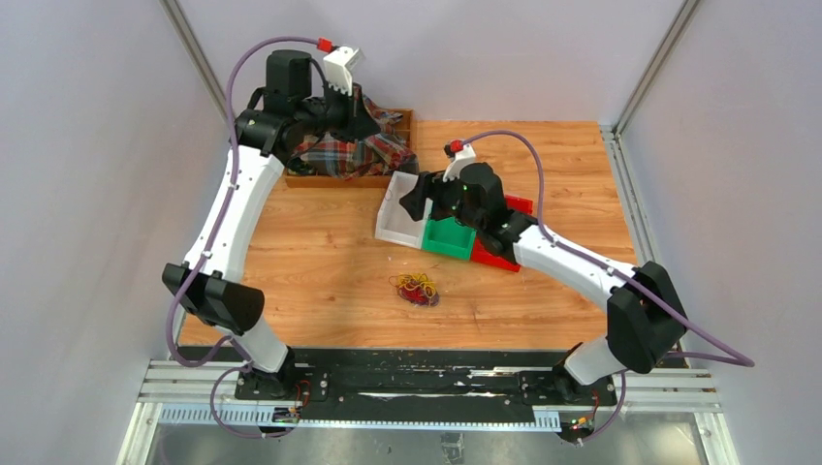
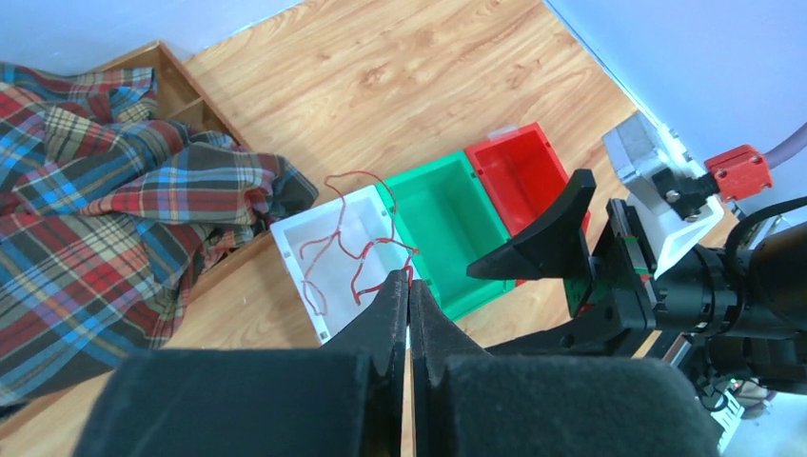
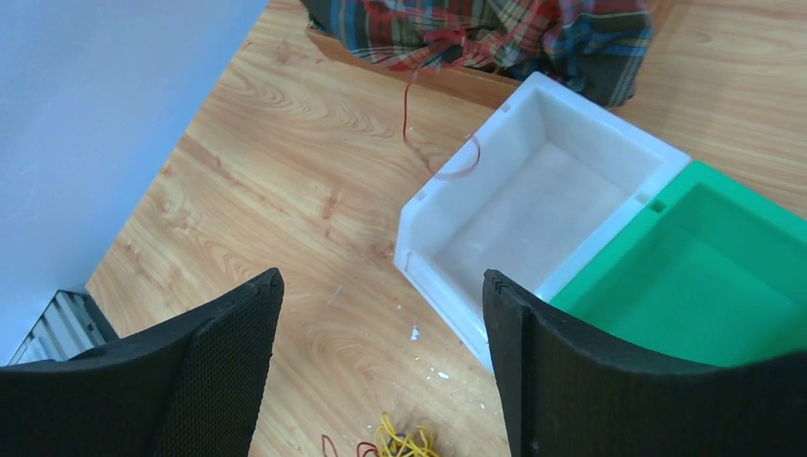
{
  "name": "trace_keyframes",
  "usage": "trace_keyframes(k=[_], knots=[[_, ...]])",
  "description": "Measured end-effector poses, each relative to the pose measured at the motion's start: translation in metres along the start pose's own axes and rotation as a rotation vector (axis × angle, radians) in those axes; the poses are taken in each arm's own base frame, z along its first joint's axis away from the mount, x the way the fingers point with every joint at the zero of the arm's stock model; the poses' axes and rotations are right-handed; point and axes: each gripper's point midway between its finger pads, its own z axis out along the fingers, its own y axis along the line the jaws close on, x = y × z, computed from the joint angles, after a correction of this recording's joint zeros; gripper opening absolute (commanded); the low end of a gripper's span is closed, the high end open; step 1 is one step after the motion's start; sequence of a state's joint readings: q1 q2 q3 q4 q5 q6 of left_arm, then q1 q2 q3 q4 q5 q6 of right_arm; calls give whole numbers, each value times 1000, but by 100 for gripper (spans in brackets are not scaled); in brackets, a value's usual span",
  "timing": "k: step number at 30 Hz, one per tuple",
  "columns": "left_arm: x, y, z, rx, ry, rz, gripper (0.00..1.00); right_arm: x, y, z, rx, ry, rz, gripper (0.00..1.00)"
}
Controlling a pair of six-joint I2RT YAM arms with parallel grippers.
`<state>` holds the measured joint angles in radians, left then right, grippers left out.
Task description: Untangle the cables
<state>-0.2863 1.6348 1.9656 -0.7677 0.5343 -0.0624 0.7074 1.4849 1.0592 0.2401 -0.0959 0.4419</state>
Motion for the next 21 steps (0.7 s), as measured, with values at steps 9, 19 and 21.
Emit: trace_keyframes(k=[9, 19, 21], knots=[[19, 21, 37, -31, 47, -4, 0, 6, -35, -4, 82, -1, 20, 75], [36, 43, 54, -96, 61, 65, 0, 8, -55, -30, 136, -28, 33, 74], [30, 45, 55, -104, 40, 82, 0, 8, -56, -33, 138, -33, 35, 74]])
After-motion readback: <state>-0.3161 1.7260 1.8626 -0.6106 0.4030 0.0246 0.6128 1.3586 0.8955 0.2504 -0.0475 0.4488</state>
